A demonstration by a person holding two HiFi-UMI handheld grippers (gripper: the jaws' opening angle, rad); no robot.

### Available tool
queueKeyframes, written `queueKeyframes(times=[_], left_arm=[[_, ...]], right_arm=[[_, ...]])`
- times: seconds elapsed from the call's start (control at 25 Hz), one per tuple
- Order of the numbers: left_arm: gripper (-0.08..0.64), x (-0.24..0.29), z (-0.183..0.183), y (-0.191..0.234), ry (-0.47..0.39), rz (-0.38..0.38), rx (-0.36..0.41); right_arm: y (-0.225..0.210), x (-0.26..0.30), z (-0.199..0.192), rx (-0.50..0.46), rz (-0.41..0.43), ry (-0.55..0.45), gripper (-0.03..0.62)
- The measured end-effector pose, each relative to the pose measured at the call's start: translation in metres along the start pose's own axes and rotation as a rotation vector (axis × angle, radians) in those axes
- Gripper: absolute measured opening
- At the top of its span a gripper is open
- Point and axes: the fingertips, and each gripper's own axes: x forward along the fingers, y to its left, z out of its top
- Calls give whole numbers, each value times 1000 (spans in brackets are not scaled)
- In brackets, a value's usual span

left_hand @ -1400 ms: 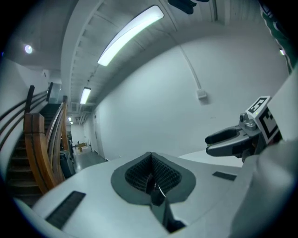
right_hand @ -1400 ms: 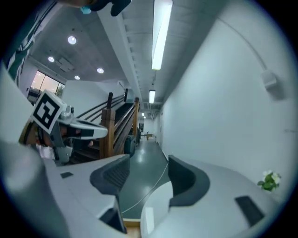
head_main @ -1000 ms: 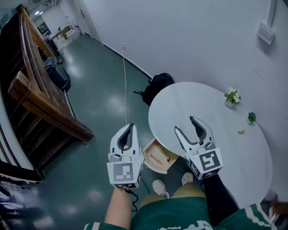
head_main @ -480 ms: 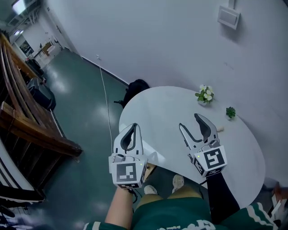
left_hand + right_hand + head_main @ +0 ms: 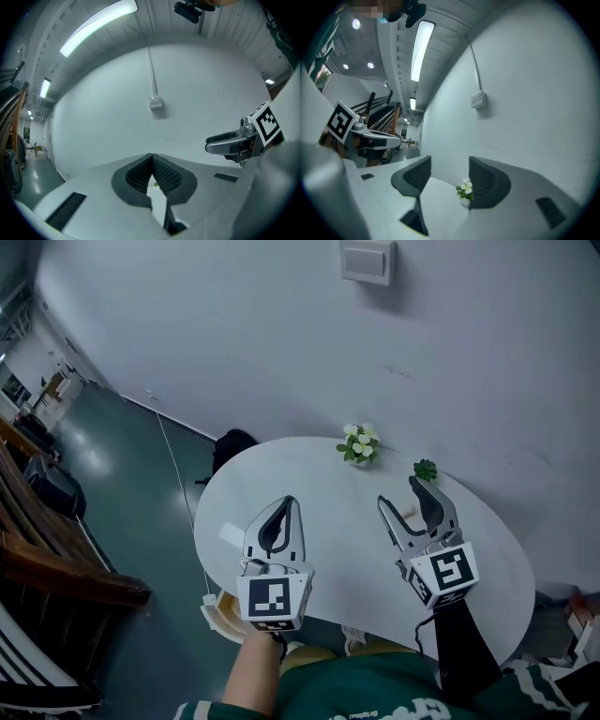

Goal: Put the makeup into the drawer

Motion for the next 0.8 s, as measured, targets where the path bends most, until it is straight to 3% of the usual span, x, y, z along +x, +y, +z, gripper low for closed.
queueKeyframes(times=[0.2,0.36,0.56,0.8], left_arm=[[0,29,-6,-38,15,-64,-8],[0,42,-8,-59,22,-106,1],[0,47,-16,-66,42,-120,2],[0,46,-32,-66,79,-116,-4]], right_arm=[[-38,-13,-20,36,-41,29,261],[-46,-10,-37,36,-6,80,261],[-41,3,-93,-128,216,310,262],[-41,9,-185,-484,540,643,261]])
